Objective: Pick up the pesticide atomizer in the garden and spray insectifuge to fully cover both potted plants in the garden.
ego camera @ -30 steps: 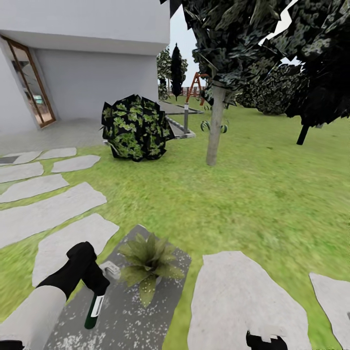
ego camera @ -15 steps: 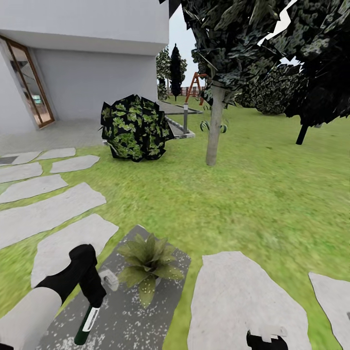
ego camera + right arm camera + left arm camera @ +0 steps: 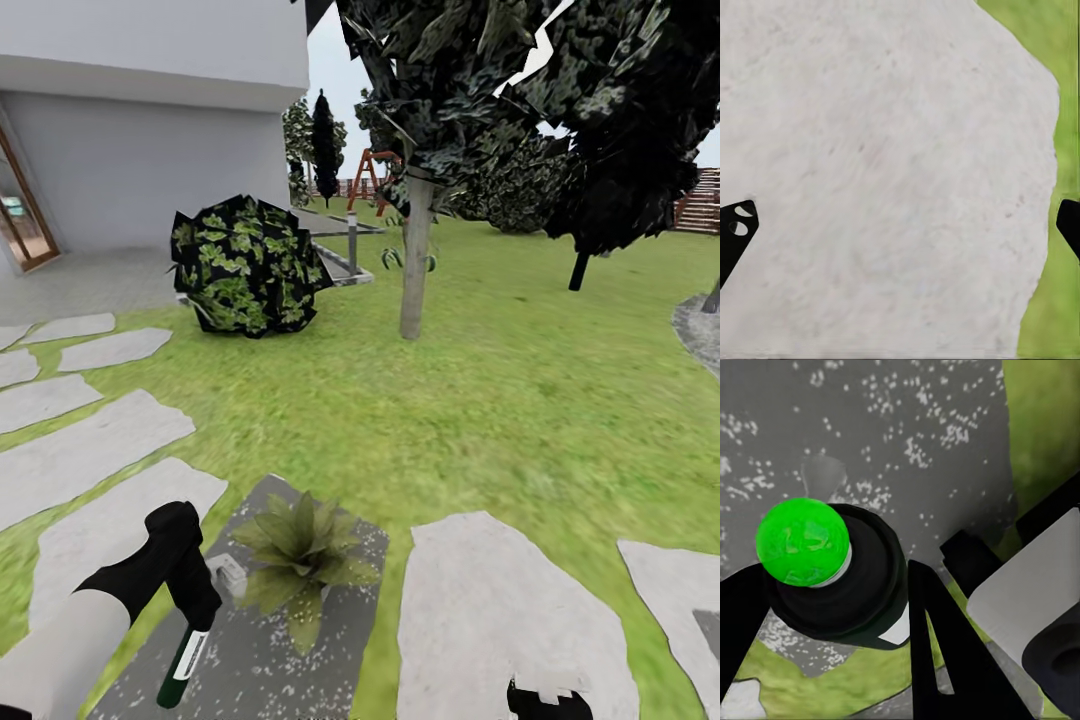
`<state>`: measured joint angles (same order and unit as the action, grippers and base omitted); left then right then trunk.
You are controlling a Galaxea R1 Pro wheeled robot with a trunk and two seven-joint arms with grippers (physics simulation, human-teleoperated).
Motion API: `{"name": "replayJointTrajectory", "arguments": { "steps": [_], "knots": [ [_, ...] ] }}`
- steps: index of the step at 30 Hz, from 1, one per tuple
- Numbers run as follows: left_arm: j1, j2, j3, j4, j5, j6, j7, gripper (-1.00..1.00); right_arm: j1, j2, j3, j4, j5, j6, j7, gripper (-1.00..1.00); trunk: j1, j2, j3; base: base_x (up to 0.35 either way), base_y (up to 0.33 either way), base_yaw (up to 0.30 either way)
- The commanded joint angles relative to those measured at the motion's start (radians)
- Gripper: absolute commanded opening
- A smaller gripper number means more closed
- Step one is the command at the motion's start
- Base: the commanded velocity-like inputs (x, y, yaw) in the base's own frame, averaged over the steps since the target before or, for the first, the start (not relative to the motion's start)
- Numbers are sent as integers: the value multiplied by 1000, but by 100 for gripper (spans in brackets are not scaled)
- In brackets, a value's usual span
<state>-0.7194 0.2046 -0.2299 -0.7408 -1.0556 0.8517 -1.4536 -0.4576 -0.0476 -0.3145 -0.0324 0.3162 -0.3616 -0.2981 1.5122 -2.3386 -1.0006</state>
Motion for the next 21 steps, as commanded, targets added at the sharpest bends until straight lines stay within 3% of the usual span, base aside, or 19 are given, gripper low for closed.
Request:
{"name": "replayJointTrajectory", "arguments": {
  "steps": [1, 7, 13, 21],
  "knots": [
    [0, 1, -3, -2, -6, 10, -9, -100, -1, 0, -8, 2, 11, -3, -4, 100, 0, 0, -1, -161, 260, -266],
    [0, 1, -4, -2, -6, 10, -8, -100, -1, 0, -8, 2, 11, -3, -4, 100, 0, 0, -1, -221, 240, -255],
    [1, 1, -5, -1, -6, 10, -8, -100, -1, 1, -8, 2, 11, -3, -4, 100, 0, 0, -1, -199, 249, -44],
    [0, 0, -1, -2, -6, 12, -8, -100, -1, 2, -8, 2, 11, -3, -4, 100, 0, 0, -1, 74, 288, -203]
  ]
}}
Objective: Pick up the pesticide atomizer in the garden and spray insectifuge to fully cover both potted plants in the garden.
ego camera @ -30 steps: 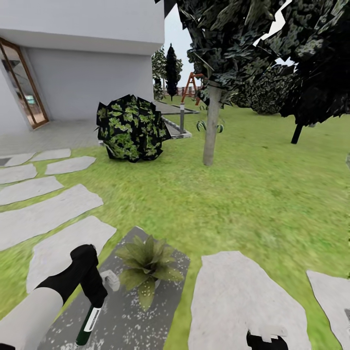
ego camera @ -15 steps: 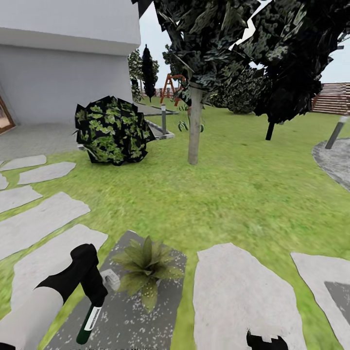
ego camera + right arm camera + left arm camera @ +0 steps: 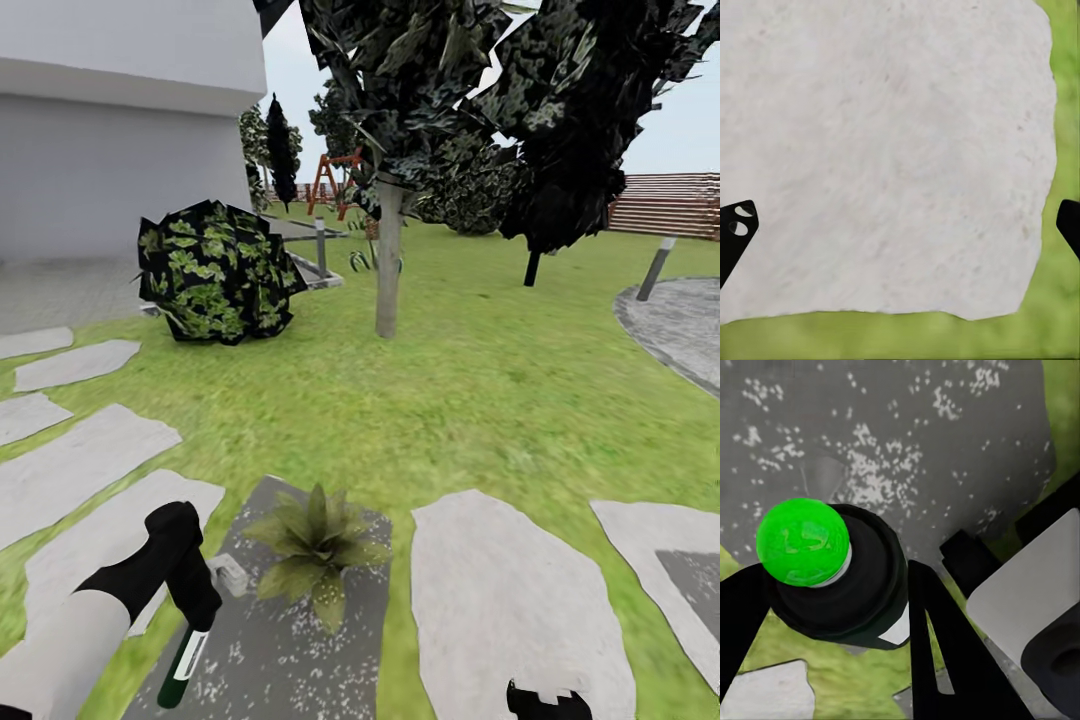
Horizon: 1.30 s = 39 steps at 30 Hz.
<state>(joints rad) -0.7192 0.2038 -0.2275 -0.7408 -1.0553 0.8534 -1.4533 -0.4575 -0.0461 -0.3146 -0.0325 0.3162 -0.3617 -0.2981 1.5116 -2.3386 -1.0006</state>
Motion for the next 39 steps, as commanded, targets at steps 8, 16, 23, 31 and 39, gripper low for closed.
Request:
{"name": "replayJointTrajectory", "arguments": {
  "steps": [8, 16, 23, 31, 39],
  "knots": [
    [2, -1, 0, -2, -4, 9, -9, -100, -1, 0, -8, 2, 11, -3, -4, 100, 0, 0, -1, 146, 109, -298],
    [7, 10, -1, 8, -6, 6, -3, -100, -1, -1, -7, 3, 11, -4, -4, 100, 0, 0, -1, 2, 1, -117],
    [7, 9, 1, 10, -5, 6, 19, -100, -1, -2, -7, 3, 14, -4, -4, 100, 0, 0, -1, 0, 0, -1],
    [7, 3, -1, 12, 7, 9, 34, -100, -1, -2, -8, 2, 12, -3, -4, 100, 0, 0, -1, -193, 46, -66],
    [7, 3, 2, 11, 7, 9, 34, -100, -1, -2, -8, 2, 11, -3, -4, 100, 0, 0, -1, -277, 228, -283]
  ]
}}
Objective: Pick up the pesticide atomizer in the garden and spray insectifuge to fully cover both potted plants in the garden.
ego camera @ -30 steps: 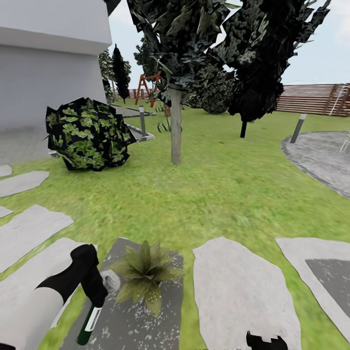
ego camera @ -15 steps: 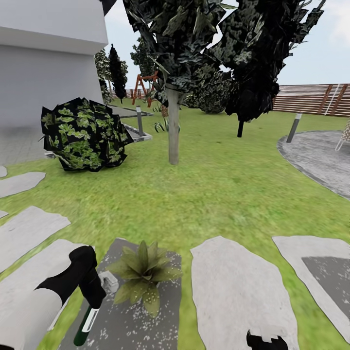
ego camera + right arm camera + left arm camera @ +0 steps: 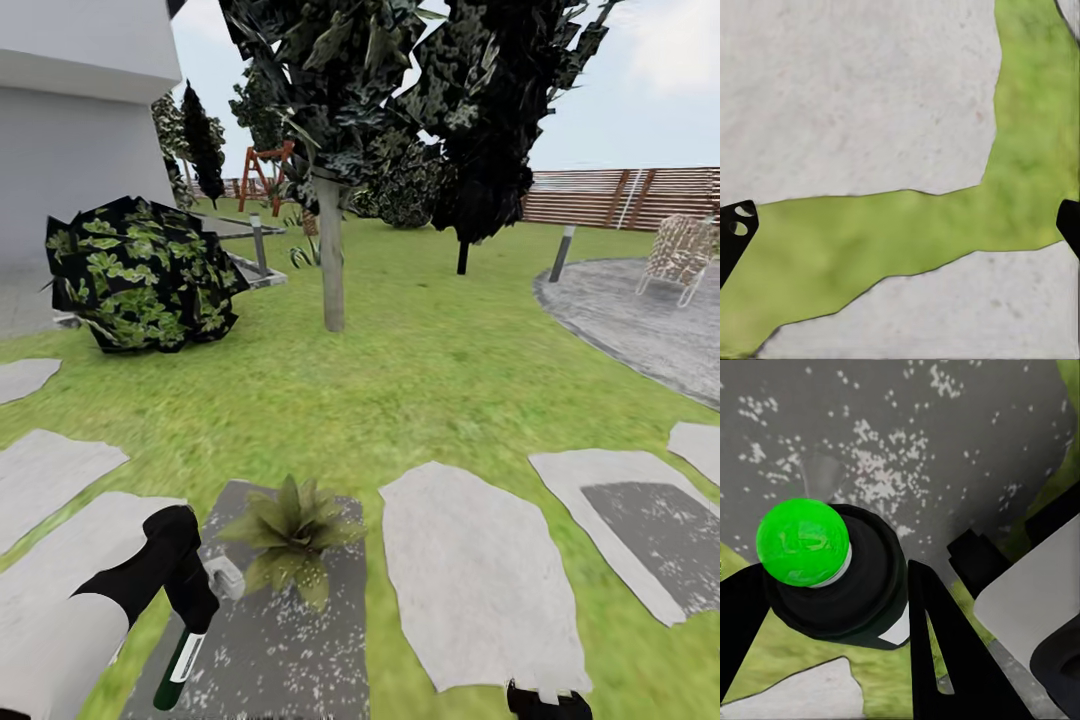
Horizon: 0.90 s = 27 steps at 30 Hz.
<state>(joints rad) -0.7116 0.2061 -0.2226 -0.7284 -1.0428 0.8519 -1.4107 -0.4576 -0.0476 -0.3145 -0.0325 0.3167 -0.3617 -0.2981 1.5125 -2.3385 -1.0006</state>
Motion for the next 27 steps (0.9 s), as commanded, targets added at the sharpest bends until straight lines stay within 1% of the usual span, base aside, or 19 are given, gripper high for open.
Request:
{"name": "replayJointTrajectory", "arguments": {
  "steps": [1, 6, 19, 21, 24, 27],
  "knots": [
    [0, 1, -3, -2, -6, 11, -8, -100, -1, 0, -8, 2, 10, -3, -4, 100, -1, 0, -1, -214, 255, -291],
    [0, 1, -3, -2, -6, 12, -8, -100, -1, 0, -8, 2, 10, -3, -4, 100, -1, 0, -1, -102, 286, -260],
    [0, 1, -2, -2, -6, 13, -6, -100, -1, 1, -8, 2, 10, -3, -4, 100, -1, 0, -1, 51, 302, -14],
    [0, 1, -2, -2, -6, 12, -6, -100, -1, 1, -8, 2, 10, -3, -4, 100, -1, 0, -1, 161, 267, -156],
    [0, 1, -1, -1, -8, 12, -6, -100, -1, 0, -8, 2, 10, -3, -4, 100, -1, 0, -1, 240, 137, -239],
    [4, 1, -4, 4, -16, 11, -5, -100, -1, 1, -8, 2, 10, -3, -4, 100, -1, 0, -1, 64, 20, -263]
  ]
}}
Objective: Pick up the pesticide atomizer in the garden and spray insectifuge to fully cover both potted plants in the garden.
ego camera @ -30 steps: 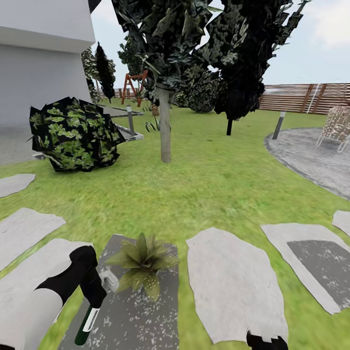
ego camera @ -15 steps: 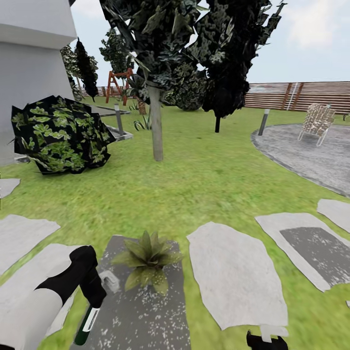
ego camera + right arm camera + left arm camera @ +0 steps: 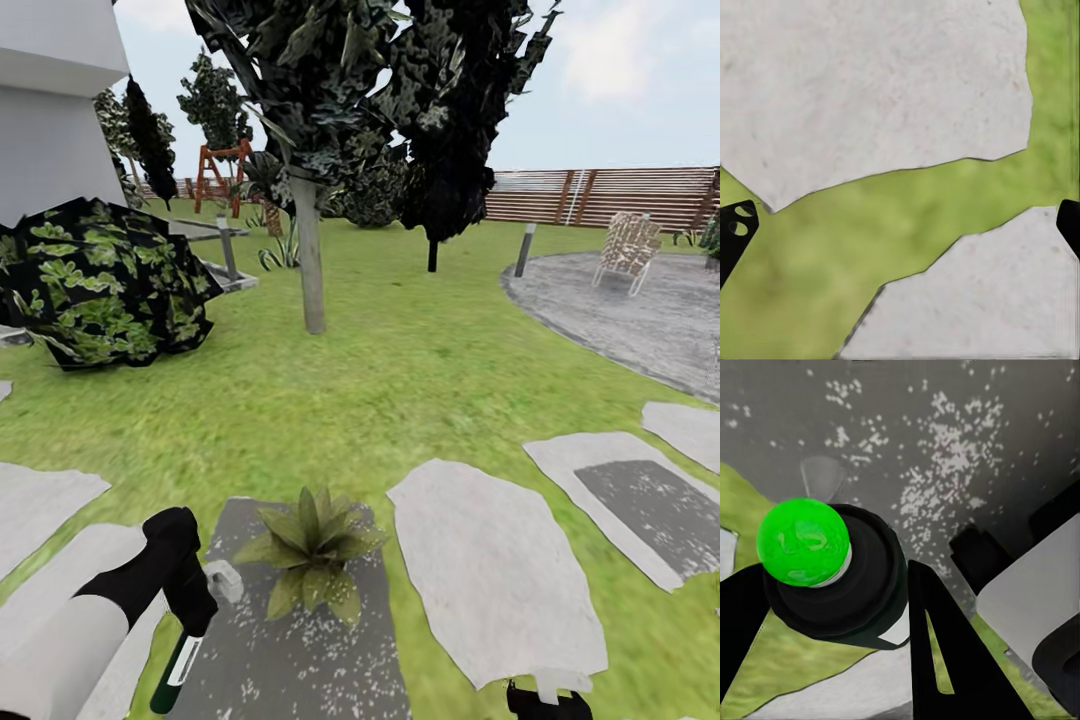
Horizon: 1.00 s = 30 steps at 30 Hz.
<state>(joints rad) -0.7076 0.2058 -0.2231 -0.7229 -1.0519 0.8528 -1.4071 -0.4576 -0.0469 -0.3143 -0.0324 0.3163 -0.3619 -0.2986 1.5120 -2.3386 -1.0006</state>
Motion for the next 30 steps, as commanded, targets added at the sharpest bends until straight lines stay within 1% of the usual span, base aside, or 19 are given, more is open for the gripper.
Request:
{"name": "replayJointTrajectory", "arguments": {
  "steps": [1, 3, 6, 8, 12, 14, 16, 22, 26, 30],
  "knots": [
    [8, 0, -4, 0, -7, 10, -9, -100, -1, 0, -8, 2, 10, -3, -4, 100, 0, 0, -1, 22, 7, -265],
    [34, -4, -6, 3, -6, 9, 5, -100, -1, 0, -8, 2, 10, -3, -4, 100, 0, 0, -1, 8, 2, -265],
    [57, -9, -5, 4, 0, 8, 51, -100, -1, 1, -8, 2, 10, -3, -4, 100, 0, 0, -1, 2, 0, -145],
    [64, -9, -3, 4, 3, 7, 72, -100, -1, 1, -8, 2, 10, -3, -4, 100, 0, 0, -1, 0, 0, -36],
    [68, -10, -1, 2, 5, 6, 90, -100, -1, 1, -8, 2, 10, -3, -4, 100, 0, 0, -1, 0, 0, -8],
    [68, -11, 1, -5, 7, 7, 124, -100, -1, 1, -8, 2, 10, -3, -4, 100, 0, 0, -1, 0, 0, -182],
    [68, -12, 2, -7, 8, 8, 145, -100, -1, 1, -8, 2, 10, -3, -4, 100, 0, 0, -1, 0, 0, -265],
    [68, -14, 8, -9, 9, 8, 154, -100, -1, 1, -8, 2, 10, -3, -4, 100, 0, 0, -1, 0, 0, -272],
    [68, -14, 9, -10, 9, 8, 154, -100, -1, 0, -7, 3, 11, -3, -4, 100, 0, 0, -1, -98, 69, -54],
    [68, -14, 11, -10, 8, 9, 154, -100, -1, -1, -7, 3, 13, -3, -4, 100, 0, 0, -1, -186, 240, -4]
  ]
}}
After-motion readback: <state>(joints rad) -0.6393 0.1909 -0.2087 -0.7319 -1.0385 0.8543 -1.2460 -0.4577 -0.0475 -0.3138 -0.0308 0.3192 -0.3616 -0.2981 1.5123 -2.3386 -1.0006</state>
